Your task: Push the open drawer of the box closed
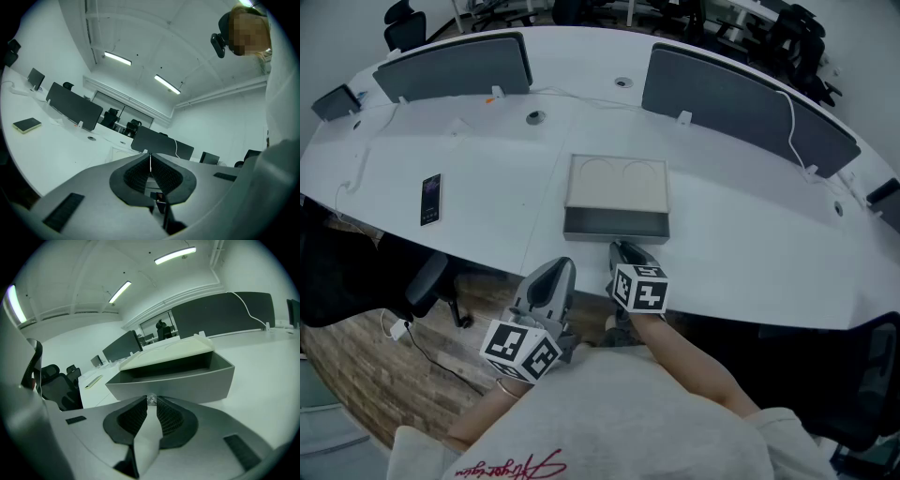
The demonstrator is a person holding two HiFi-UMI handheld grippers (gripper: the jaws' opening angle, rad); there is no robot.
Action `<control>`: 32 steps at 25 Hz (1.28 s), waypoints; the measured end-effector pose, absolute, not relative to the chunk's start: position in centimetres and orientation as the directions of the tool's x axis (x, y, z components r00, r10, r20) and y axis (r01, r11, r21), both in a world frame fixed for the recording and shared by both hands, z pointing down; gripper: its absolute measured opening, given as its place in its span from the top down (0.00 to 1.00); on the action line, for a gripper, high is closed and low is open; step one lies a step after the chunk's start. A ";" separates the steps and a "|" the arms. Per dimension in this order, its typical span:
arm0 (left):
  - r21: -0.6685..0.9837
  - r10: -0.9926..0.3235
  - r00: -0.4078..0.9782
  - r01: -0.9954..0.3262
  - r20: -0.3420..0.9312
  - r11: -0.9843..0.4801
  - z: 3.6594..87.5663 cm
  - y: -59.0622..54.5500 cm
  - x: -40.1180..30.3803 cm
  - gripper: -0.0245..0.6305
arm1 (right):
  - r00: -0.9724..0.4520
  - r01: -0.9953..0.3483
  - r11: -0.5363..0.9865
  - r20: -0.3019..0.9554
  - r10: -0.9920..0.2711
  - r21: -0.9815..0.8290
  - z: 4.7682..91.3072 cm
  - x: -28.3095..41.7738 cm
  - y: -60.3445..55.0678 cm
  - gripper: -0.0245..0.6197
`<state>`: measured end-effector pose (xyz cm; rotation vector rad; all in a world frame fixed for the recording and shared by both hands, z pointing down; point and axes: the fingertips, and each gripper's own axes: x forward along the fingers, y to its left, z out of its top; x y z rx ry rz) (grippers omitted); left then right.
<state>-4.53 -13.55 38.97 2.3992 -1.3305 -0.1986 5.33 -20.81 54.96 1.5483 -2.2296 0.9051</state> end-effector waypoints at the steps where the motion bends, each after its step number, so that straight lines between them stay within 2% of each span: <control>1: 0.399 -0.840 0.539 -0.785 0.062 -0.474 39.0 -13.6 -4.5 0.93 | -0.389 -0.913 0.232 0.551 -0.738 -0.335 55.0 5.3 -20.8 0.85; 32: 0.406 -0.842 0.533 -0.789 0.081 -0.461 39.6 -15.8 -3.4 0.93 | -0.424 -0.897 0.250 0.547 -0.722 -0.365 54.9 5.1 -23.0 0.85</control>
